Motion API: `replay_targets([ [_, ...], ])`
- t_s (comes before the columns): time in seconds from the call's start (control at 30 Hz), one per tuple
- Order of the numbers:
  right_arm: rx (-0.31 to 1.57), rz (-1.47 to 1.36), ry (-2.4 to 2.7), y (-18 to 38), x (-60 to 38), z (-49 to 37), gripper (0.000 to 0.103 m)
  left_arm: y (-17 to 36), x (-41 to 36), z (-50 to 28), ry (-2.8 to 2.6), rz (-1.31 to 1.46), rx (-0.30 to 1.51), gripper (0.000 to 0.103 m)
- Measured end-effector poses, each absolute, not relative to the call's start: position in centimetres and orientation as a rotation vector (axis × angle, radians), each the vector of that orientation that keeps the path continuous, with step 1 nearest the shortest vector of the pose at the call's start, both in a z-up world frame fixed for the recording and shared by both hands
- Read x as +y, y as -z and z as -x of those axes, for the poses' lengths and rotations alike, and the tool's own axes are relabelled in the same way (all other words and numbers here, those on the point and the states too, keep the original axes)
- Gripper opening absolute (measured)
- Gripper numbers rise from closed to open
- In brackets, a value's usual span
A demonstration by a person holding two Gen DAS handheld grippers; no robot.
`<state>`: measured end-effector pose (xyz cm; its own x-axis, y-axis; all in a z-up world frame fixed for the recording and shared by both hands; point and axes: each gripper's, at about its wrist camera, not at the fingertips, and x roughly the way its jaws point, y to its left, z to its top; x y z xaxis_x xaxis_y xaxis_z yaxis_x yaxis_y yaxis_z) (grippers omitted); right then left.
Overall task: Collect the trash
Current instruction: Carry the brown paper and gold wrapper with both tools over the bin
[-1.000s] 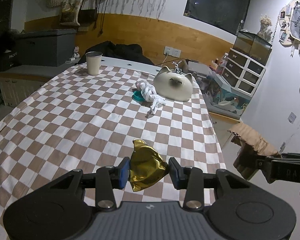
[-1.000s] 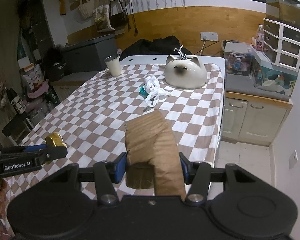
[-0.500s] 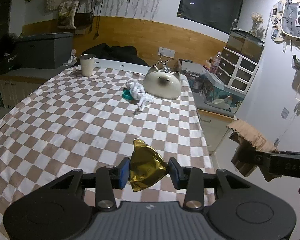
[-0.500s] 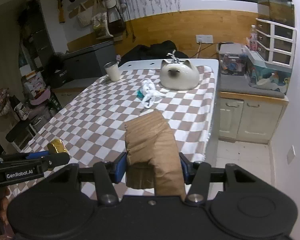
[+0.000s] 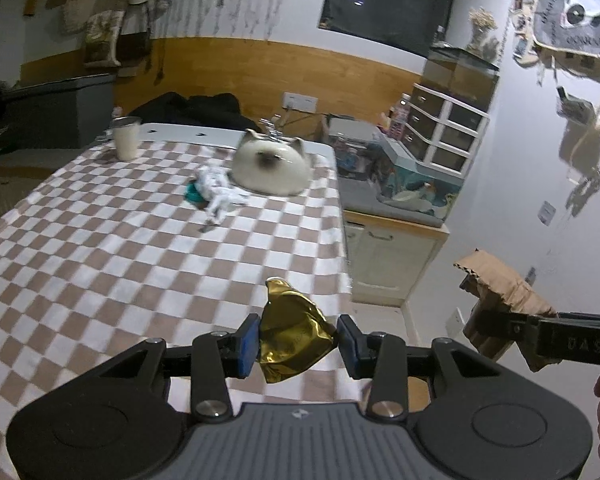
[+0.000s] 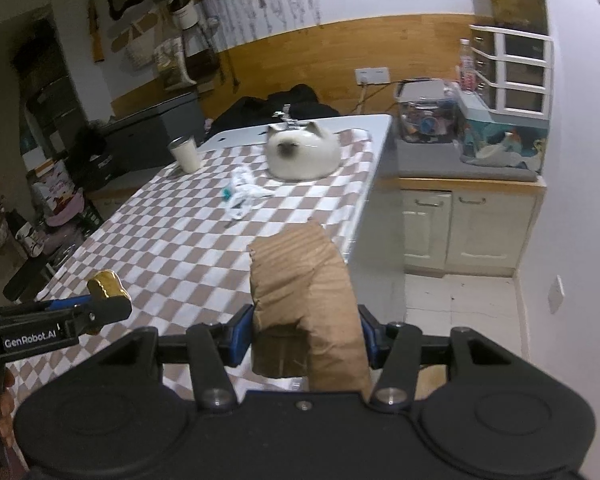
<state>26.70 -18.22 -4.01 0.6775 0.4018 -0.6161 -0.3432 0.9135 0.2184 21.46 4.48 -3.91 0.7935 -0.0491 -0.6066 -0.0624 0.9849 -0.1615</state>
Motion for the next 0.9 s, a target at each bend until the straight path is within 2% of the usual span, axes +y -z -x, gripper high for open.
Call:
replay_targets([
  [0.57, 0.780, -0.203, -0.190, 8.2, -31.2, -28.7, 0.054, 7.8, -6.3, -28.4, 0.199, 0.100, 0.779, 0.042],
  [0.9, 0.918, -0.272, -0.061, 14.8, -35.7, -30.1, 0.054, 13.2, -9.8, -32.6, 0.296, 0.070, 0.930, 0.042],
])
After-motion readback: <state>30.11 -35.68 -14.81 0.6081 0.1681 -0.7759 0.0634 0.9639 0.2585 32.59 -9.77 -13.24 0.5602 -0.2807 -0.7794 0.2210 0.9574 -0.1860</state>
